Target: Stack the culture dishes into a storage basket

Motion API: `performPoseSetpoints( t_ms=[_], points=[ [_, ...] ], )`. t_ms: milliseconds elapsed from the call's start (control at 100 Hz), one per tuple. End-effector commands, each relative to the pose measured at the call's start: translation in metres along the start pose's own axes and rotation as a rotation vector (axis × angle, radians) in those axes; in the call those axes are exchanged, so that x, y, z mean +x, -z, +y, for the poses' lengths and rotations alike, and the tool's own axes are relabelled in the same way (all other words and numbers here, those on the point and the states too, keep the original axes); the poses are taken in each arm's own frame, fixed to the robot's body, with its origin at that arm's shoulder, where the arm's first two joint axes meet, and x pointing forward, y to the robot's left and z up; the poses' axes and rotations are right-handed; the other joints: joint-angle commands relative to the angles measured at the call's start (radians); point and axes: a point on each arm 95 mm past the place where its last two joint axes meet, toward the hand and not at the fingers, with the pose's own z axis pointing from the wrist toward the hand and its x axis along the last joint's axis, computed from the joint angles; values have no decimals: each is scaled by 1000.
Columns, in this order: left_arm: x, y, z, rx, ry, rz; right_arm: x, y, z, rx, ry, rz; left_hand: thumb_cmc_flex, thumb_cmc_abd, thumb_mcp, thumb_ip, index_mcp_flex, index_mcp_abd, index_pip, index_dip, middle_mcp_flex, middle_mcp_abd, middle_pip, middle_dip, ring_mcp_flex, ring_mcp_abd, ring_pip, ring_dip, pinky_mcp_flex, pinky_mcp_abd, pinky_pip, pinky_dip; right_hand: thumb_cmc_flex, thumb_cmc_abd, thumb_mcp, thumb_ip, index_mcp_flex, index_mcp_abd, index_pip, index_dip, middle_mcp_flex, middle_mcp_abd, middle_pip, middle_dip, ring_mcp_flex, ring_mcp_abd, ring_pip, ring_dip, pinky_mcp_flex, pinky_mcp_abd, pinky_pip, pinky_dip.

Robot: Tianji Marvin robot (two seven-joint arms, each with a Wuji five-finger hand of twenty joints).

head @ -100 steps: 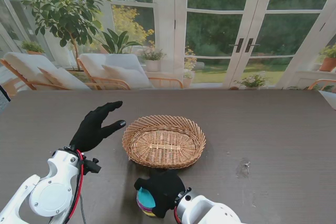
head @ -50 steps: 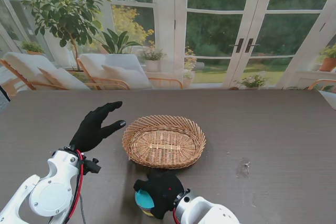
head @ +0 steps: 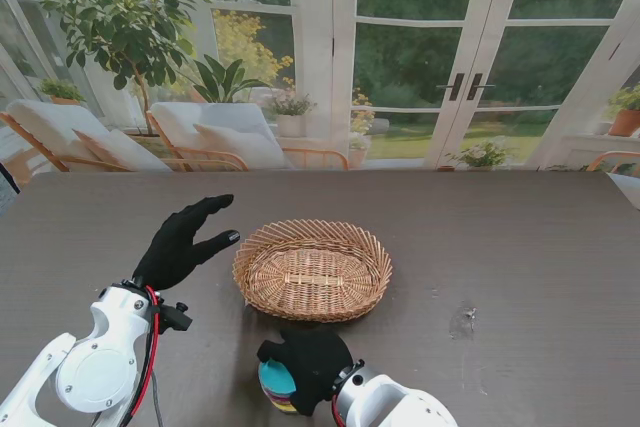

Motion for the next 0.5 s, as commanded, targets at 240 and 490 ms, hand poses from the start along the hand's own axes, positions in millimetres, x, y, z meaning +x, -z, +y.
performPoseSetpoints(
  t_ms=[240, 490],
  points=[
    [-1, 0, 3, -26, 8, -6, 1, 3, -3, 5, 7, -1, 31, 55, -16, 27, 3, -13, -6, -3, -24, -1, -4, 8, 1, -4, 5, 7, -20, -6, -16, 9, -35, -27, -16, 26, -52, 2, 1, -14, -79, -23, 8, 15, -58, 33, -23, -9, -177, 12, -21, 2],
    [-1, 0, 3, -28, 7, -6, 1, 10, 6, -25, 4, 0, 32, 56, -16, 27, 3, -13, -6, -3, -25, -1, -4, 7, 0, -3, 5, 7, -20, -5, -16, 9, -64, -10, -38, 21, -52, 11, -8, -21, -109, -29, -32, -10, -143, 92, -214, -85, -277, 85, -180, -38]
  ],
)
